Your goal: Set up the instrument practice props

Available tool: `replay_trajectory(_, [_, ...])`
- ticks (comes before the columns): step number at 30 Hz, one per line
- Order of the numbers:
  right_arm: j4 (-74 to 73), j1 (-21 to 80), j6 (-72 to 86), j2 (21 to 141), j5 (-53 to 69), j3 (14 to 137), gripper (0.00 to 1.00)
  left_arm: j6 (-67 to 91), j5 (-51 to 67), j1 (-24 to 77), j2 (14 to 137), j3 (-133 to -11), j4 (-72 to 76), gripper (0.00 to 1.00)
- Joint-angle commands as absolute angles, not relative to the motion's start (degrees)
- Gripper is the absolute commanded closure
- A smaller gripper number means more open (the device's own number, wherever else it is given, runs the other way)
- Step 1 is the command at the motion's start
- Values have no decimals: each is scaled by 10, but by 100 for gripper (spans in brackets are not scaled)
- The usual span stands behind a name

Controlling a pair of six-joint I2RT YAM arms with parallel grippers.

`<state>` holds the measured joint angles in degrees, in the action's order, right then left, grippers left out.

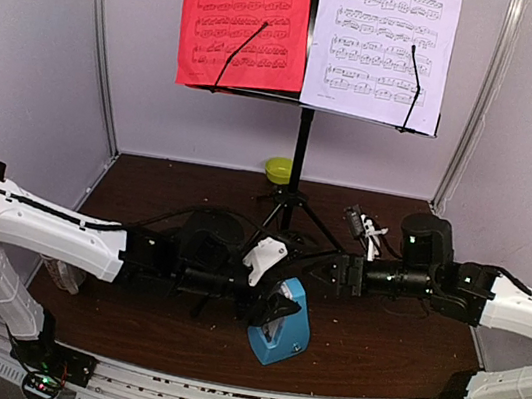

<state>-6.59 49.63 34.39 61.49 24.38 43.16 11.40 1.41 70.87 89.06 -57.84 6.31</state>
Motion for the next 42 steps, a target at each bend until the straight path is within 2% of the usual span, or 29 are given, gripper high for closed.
replay_trajectory(1, [-51,495,361,625,271,425,19,106,26,707,874,-577,91,29])
replay_trajectory(7, [-43,496,364,637,280,417,19,108,20,708,863,-569,87,34])
replay_trajectory(14, [-31,496,364,647,283,406,19,119,8,708,849,-550,82,44])
replay_trajectory(32, [-20,497,356,672,284,401,20,127,0,708,870,-573,69,51])
replay_trajectory(42, [-41,497,317,668,261,365,21,121,-2,709,853,-555,63,71])
